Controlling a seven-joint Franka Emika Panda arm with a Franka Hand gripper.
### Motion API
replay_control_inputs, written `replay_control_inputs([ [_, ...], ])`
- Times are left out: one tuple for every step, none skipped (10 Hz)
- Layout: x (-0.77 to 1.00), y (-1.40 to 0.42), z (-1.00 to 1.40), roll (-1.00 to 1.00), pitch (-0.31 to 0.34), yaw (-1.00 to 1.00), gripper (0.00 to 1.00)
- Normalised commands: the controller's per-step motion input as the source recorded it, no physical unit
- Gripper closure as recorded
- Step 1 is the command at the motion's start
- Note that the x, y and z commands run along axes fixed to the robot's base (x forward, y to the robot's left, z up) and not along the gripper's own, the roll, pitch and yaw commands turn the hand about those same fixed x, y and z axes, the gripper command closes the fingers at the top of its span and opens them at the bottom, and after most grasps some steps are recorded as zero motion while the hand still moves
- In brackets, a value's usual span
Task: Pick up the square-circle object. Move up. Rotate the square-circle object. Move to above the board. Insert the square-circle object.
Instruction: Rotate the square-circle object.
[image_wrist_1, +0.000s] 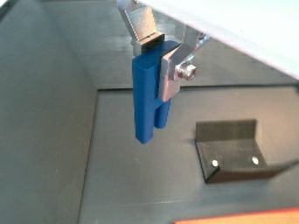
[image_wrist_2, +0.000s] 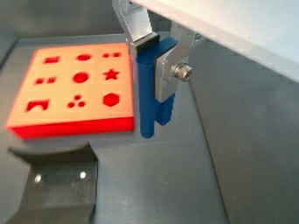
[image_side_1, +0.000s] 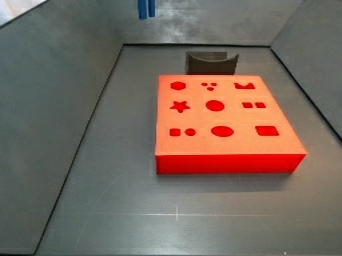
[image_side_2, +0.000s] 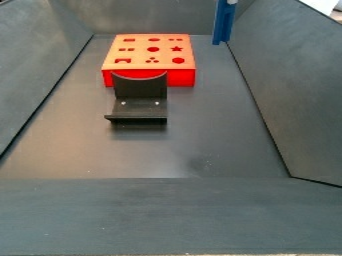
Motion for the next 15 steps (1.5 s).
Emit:
replay_control_inputs([
  [0.06,0.01,-0.01,-0.01,0.087,-1.00,1.00],
  [0.06,0.01,-0.01,-0.01,0.106,-1.00,1.00],
  [0.06,0.01,-0.01,-0.01,0.118,-0.85,1.00],
  [0.06,0.01,-0.01,-0.01,0.117,-0.61,1.00],
  [0.06,0.01,-0.01,-0.01,0.115,-0.40,1.00],
  [0.06,0.01,0.00,-0.01,0.113,-0.23,1.00],
  [0.00,0.00,0.00,-0.01,0.078,-1.00,1.00],
  [0.00,0.00,0.00,-0.01,0.083,-1.00,1.00],
  [0.00,0.01,0.00,-0.01,0.108,-1.00,1.00],
  [0.01,0.01,0.01,-0.01,0.108,-0.77,1.00],
  [0.01,0.01,0.01,-0.01,0.106,-0.53,1.00],
  [0.01,0.01,0.01,-0.01,0.104,-0.35,1.00],
  [0.01,0.01,0.01,-0.01,0.102,-0.23,1.00],
  [0.00,0.00,-1.00,-0.01,0.100,-0.14,1.00],
  [0.01,0.00,-1.00,-0.01,0.083,-0.09,1.00],
])
